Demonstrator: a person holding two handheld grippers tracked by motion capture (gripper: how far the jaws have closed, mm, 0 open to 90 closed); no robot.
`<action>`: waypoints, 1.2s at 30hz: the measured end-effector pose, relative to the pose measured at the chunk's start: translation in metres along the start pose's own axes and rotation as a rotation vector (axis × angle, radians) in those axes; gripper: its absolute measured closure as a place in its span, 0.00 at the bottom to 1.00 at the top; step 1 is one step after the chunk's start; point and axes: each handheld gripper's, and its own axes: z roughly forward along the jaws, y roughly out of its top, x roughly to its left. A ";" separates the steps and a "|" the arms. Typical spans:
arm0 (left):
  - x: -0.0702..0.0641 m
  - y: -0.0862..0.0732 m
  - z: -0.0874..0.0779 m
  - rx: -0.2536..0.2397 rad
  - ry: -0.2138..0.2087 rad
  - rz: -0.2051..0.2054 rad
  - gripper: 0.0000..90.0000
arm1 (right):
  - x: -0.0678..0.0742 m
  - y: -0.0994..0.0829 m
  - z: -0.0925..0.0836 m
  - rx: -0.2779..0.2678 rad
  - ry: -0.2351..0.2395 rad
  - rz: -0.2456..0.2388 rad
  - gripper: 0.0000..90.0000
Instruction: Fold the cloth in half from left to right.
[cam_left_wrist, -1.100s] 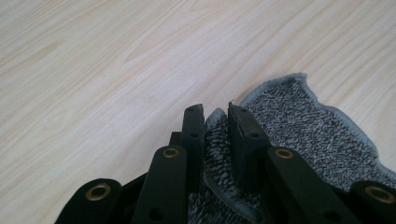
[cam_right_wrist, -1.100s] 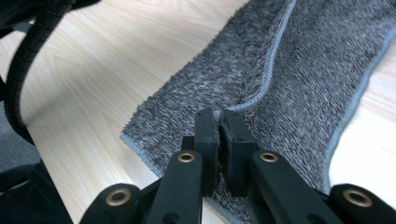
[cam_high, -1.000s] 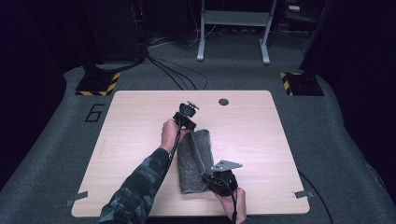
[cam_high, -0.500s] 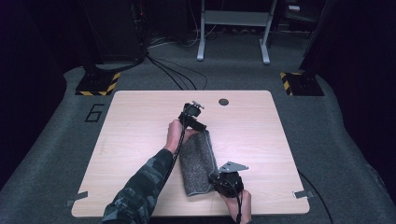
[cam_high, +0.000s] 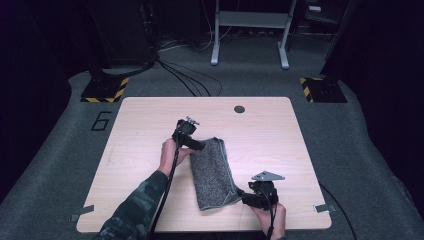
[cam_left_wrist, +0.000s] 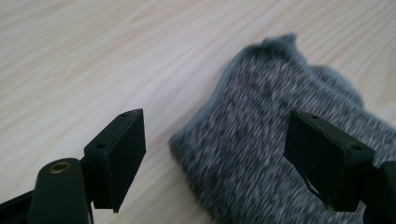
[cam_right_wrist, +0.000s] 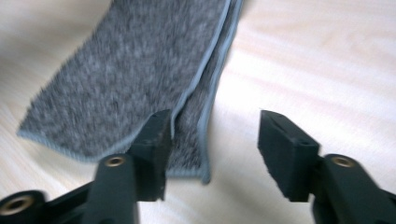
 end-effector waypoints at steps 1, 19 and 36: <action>0.001 -0.005 0.000 0.006 0.008 -0.002 0.23 | 0.000 0.003 -0.001 -0.007 0.004 0.002 0.44; 0.004 -0.026 0.019 0.054 0.070 0.020 0.19 | 0.016 0.012 0.044 0.196 -0.041 -0.148 0.33; 0.006 -0.014 0.034 0.059 0.077 0.037 0.17 | 0.037 -0.006 0.036 0.178 -0.038 -0.180 0.32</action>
